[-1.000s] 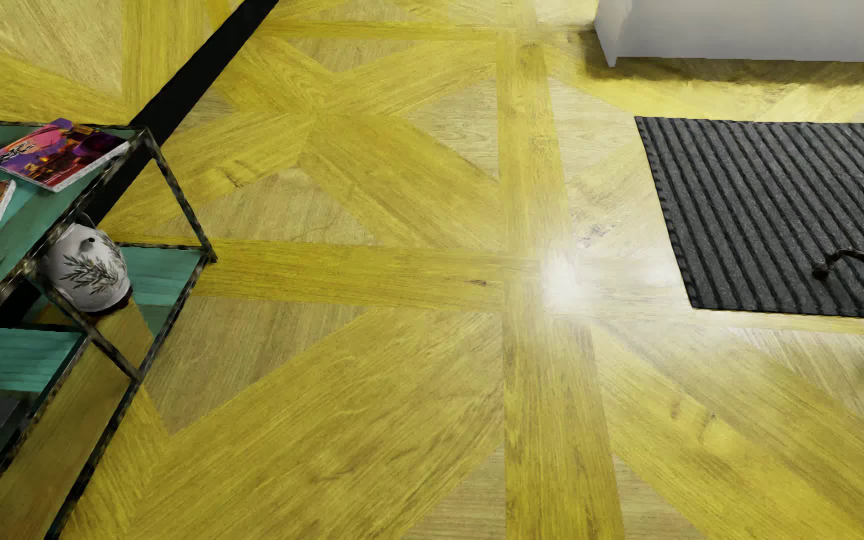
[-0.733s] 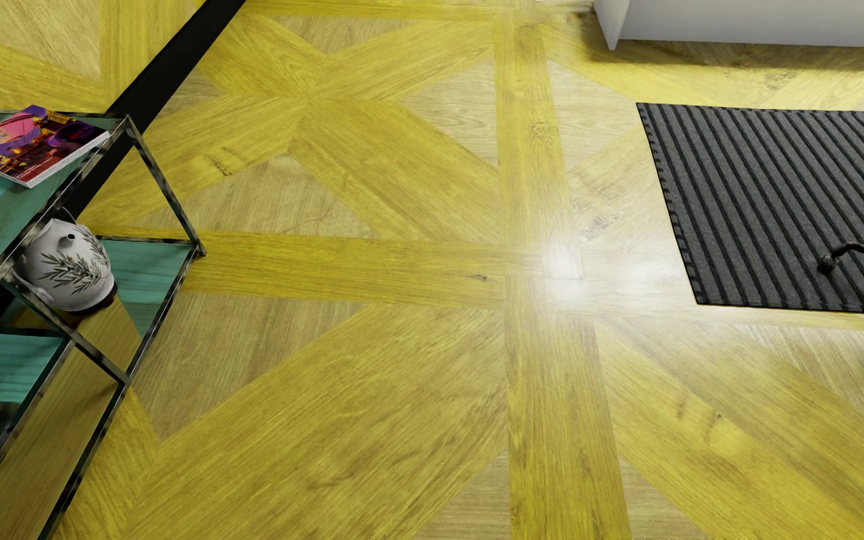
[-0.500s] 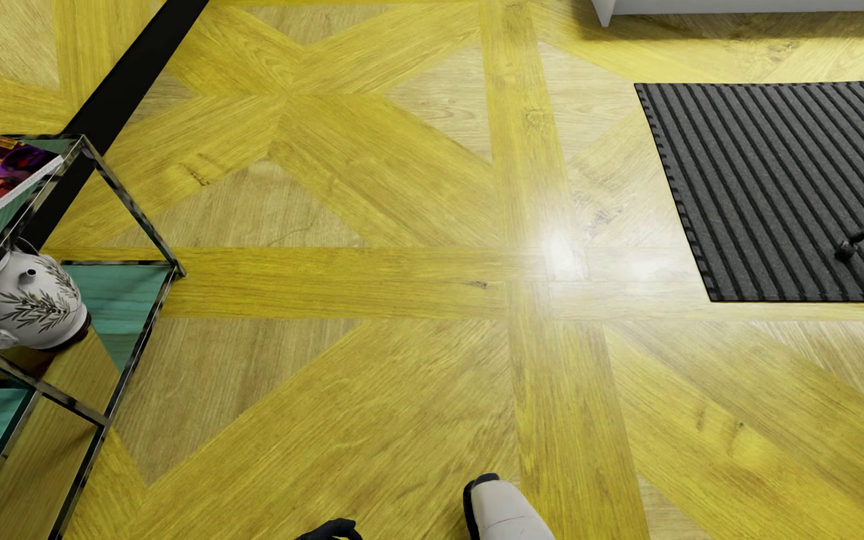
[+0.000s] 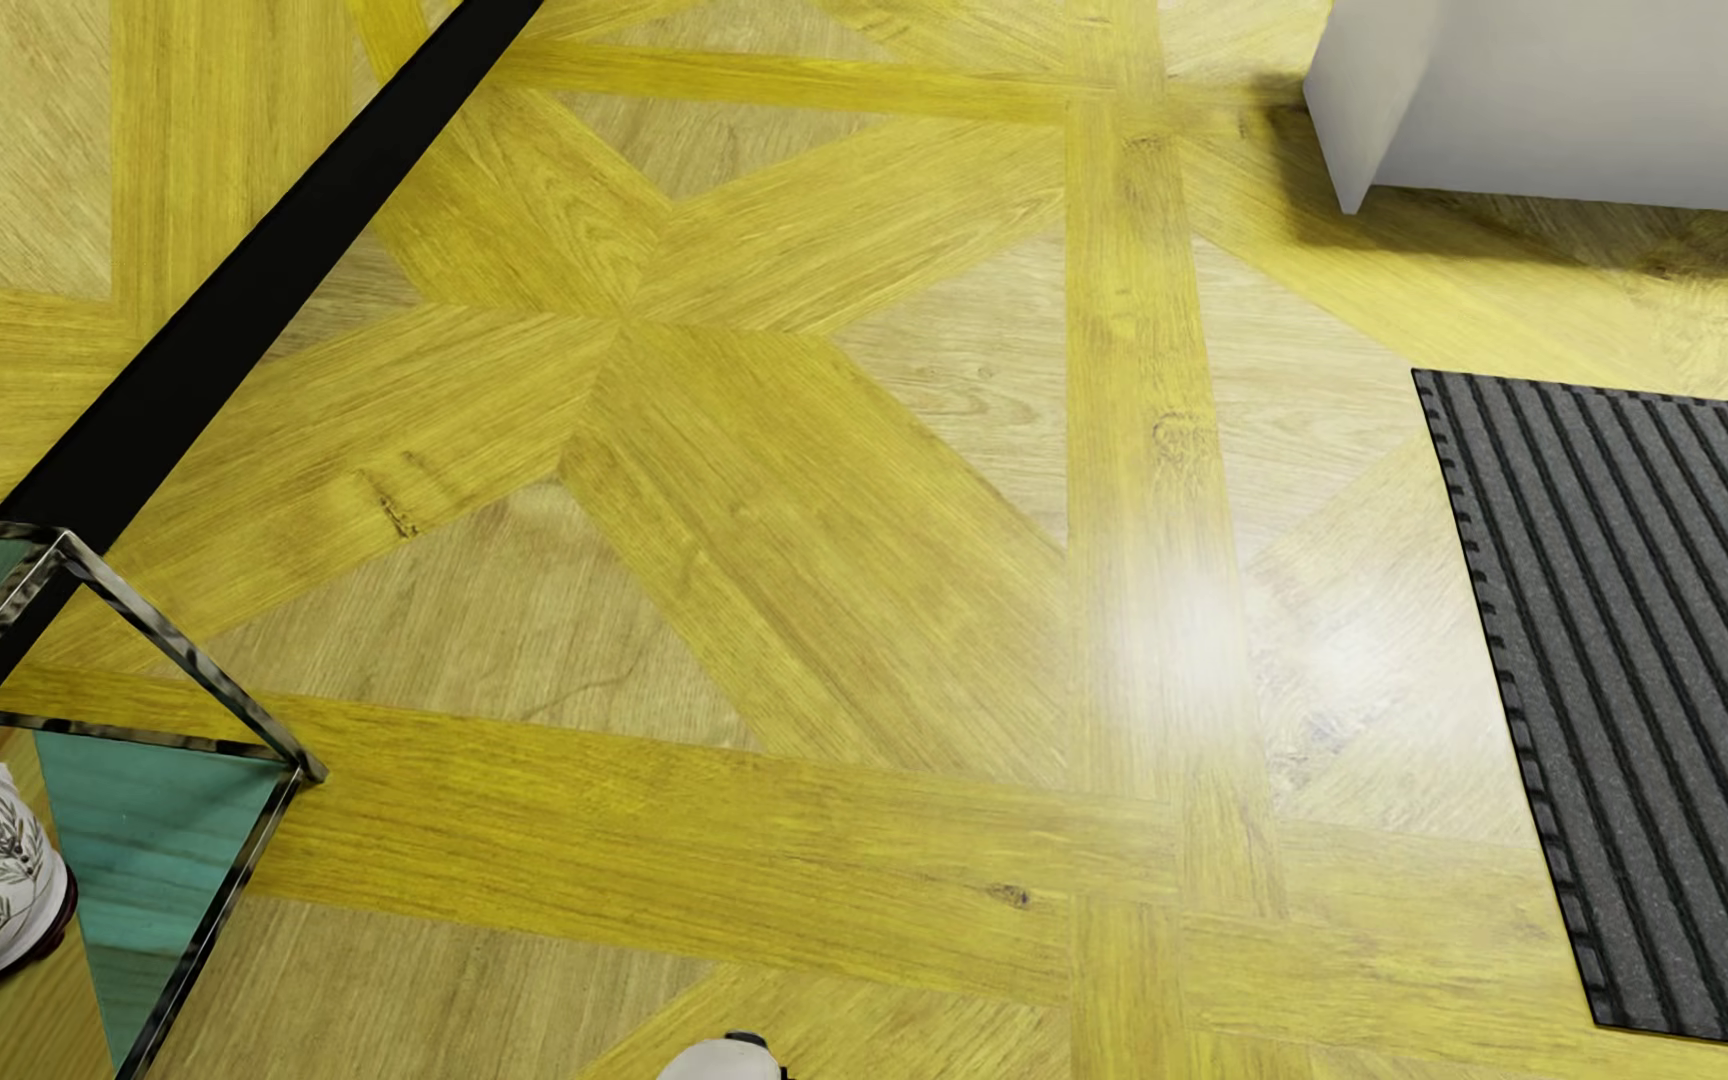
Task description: Walk towards the counter
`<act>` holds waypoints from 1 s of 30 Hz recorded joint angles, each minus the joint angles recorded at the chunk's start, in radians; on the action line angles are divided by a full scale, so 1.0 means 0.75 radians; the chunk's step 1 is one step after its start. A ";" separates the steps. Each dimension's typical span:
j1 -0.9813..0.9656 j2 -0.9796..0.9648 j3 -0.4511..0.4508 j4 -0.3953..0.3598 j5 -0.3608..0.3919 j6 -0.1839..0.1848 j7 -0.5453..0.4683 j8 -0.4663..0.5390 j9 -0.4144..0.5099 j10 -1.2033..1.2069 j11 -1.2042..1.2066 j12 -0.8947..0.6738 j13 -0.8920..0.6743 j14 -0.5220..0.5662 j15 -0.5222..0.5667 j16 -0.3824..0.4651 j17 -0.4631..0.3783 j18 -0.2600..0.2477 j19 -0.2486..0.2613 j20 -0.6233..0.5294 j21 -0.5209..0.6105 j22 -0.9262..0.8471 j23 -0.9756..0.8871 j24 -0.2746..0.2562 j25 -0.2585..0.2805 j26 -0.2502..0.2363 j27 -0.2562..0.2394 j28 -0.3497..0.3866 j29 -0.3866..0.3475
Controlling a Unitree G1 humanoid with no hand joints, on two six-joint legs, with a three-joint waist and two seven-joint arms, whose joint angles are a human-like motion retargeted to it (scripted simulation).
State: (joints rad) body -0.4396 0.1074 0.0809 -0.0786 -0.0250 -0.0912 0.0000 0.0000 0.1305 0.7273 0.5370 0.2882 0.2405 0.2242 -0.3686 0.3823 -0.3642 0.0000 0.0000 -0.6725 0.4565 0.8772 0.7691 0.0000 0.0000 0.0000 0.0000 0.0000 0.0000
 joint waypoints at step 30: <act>0.143 -0.037 -0.096 -0.014 0.036 0.016 0.000 0.000 -0.049 0.302 0.052 0.005 0.098 -0.012 0.093 -0.052 0.007 0.000 0.000 0.105 -0.087 0.039 0.007 0.000 0.000 0.000 0.000 0.000 0.000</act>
State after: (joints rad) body -0.3327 0.0798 0.0092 -0.0890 0.0019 -0.0794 0.0000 0.0000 0.0938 0.9539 0.5764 0.2917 0.3137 0.2150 -0.2992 0.3435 -0.3593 0.0000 0.0000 -0.5939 0.3912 0.9068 0.7747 0.0000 0.0000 0.0000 0.0000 0.0000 0.0000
